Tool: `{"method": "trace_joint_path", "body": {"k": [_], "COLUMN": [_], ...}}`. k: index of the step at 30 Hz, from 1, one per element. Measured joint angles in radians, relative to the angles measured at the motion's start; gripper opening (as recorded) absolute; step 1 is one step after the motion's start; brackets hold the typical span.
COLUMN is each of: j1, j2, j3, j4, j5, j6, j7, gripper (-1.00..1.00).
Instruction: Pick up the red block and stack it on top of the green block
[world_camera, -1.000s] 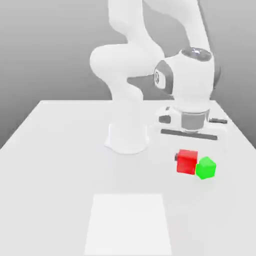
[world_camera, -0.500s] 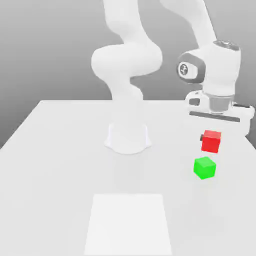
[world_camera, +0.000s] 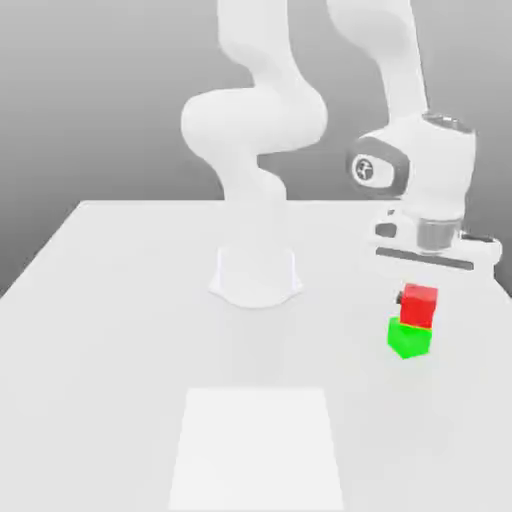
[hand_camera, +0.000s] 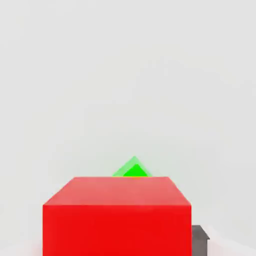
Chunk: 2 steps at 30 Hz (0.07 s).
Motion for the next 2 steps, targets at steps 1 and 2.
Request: {"method": "trace_joint_path", "body": {"k": [1,2], "j1": [-0.008,-0.015], "j2": [0.015,0.030], "j3": [-0.001,-0.004], "j4": [0.000,-0.001], "j5": [-0.028,-0.059], "j6": [0.013,0.025], "j7": [0.020,0.041], "gripper": [-1.00,1.00]}}
